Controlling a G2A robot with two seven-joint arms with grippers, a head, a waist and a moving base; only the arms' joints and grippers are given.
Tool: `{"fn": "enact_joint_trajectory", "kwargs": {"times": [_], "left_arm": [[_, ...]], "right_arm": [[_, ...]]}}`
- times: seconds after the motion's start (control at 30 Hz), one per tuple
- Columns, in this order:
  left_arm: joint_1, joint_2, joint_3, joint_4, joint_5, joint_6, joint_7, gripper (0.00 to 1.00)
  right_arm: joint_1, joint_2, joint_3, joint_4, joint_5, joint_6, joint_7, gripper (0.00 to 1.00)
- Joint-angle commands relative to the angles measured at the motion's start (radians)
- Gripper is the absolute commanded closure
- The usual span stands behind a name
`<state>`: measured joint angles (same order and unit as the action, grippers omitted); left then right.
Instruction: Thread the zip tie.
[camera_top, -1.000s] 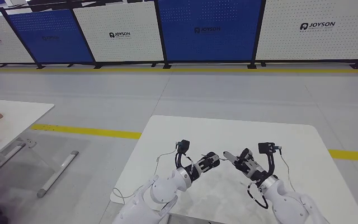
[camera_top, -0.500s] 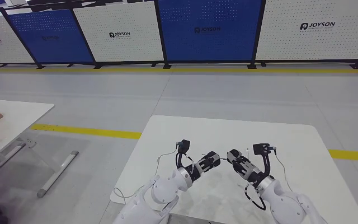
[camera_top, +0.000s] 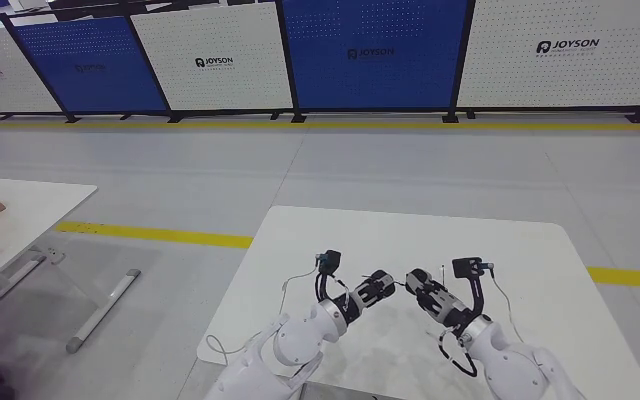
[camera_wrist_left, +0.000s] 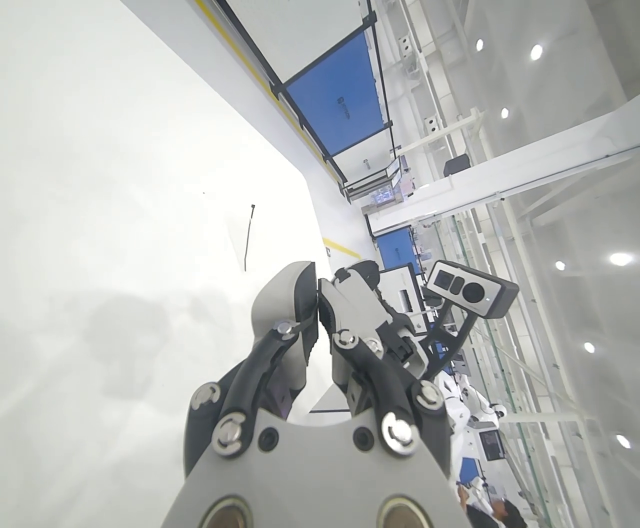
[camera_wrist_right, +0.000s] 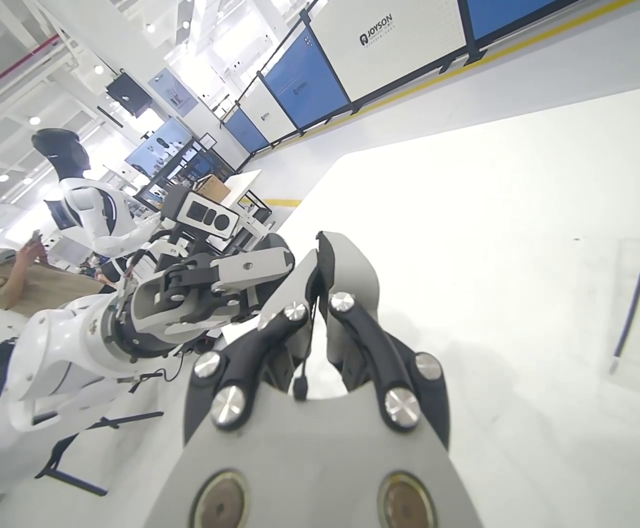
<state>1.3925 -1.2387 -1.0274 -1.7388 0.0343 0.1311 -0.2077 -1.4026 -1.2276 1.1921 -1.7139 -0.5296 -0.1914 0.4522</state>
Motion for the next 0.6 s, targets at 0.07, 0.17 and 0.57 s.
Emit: {"fn": "enact_joint_trajectory", "kwargs": {"times": [0.07, 0.17, 0.57], "left_arm": [[-0.004, -0.002, 0.006, 0.0, 0.001, 0.012, 0.014, 1.0], [-0.005, -0.003, 0.01, 0.0, 0.005, 0.017, 0.017, 1.0], [-0.002, -0.003, 0.012, -0.003, 0.008, 0.019, 0.02, 1.0]], "right_arm": [[-0.01, 0.003, 0.006, -0.004, -0.004, -0.011, 0.001, 0.22], [-0.014, 0.004, 0.01, -0.007, -0.007, -0.013, 0.001, 0.36], [-0.029, 0.008, 0.016, -0.016, -0.02, 0.0, -0.02, 0.85]]}}
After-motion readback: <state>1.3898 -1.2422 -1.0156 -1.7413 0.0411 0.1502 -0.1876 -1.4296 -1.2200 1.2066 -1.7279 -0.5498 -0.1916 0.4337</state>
